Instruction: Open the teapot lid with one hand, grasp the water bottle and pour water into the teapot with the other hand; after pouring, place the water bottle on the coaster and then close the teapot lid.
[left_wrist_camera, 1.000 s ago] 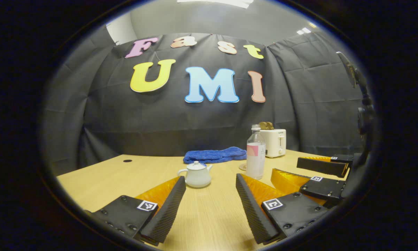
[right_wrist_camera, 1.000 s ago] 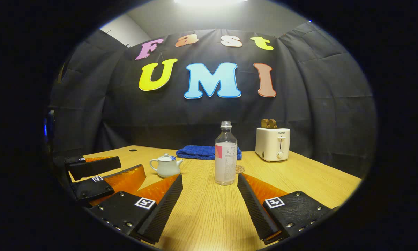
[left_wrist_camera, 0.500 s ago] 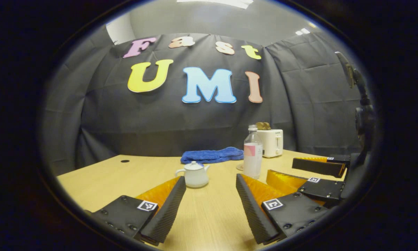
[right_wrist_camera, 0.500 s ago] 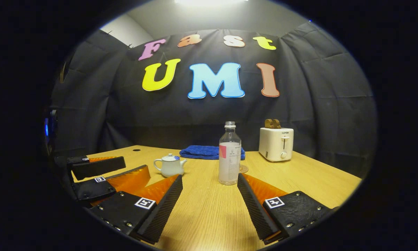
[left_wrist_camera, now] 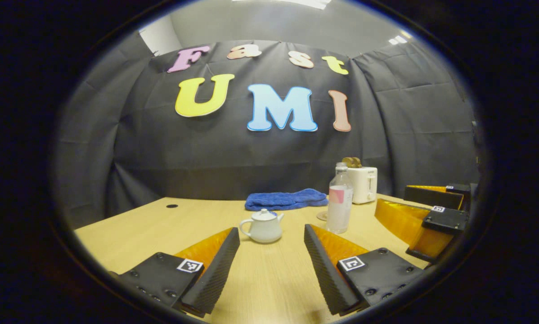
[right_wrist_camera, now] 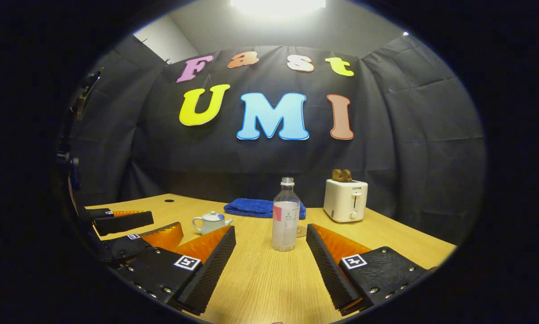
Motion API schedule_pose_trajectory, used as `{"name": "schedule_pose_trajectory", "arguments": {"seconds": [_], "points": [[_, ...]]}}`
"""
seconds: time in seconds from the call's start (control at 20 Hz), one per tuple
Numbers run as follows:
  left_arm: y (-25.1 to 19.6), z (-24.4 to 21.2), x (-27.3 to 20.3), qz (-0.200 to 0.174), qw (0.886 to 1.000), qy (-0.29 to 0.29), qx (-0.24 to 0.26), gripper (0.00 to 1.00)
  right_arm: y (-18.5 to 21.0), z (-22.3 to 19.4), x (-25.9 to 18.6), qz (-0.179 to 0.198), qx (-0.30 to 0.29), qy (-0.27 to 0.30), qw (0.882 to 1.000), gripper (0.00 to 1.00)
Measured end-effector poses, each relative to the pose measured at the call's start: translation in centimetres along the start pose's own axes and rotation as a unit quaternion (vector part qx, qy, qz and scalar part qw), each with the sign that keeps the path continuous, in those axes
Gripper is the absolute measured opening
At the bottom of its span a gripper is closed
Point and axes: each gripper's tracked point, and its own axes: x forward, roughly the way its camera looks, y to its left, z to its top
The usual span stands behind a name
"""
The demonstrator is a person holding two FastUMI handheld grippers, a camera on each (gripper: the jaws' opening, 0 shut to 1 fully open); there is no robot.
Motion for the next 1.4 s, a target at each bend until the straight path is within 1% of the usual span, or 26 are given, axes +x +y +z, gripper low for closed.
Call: {"name": "schedule_pose_trajectory", "arguments": {"seconds": [0.15,0.25,0.35,0.45,0.7,0.8,1.05,1.2,1.4], "points": [[0.5,0.4,1.2,0.006,1.0,0.006,0.001,0.96,0.0,-0.1,0.1,-0.001,0.0,0.005,1.0,0.98],[0.5,1.1,1.9,0.004,1.0,0.005,-0.003,0.96,-0.3,-0.5,1.2,0.003,0.008,0.019,1.0,0.98],[0.3,1.7,2.8,-0.002,1.0,0.004,-0.008,0.96,-0.6,-0.6,2.8,0.007,0.018,0.029,0.999,0.98],[0.1,2.2,4.1,-0.01,1.0,0.005,-0.011,0.96,-0.5,-0.8,2.7,0.007,0.019,0.036,0.999,0.98],[-0.6,2.5,6.7,-0.021,1.0,0.005,0.012,0.96,-0.5,-0.3,2.7,0.001,0.022,0.037,0.999,0.98],[-1.2,2.4,7.4,-0.028,0.999,0.008,0.018,0.96,-0.4,0.1,2.6,-0.004,0.022,0.04,0.999,0.98],[-1.9,2.2,9.7,-0.04,0.999,0.014,0.031,0.96,-0.8,1.1,3.9,-0.016,0.031,0.051,0.998,0.98],[-2.2,1.8,11.2,-0.054,0.998,0.015,0.031,0.96,-1.0,0.8,5.1,-0.024,0.037,0.067,0.997,0.98],[-1.8,0.8,13.8,-0.056,0.998,0.027,0.031,0.96,-1.0,-0.4,6.6,-0.03,0.048,0.088,0.995,0.98]]}}
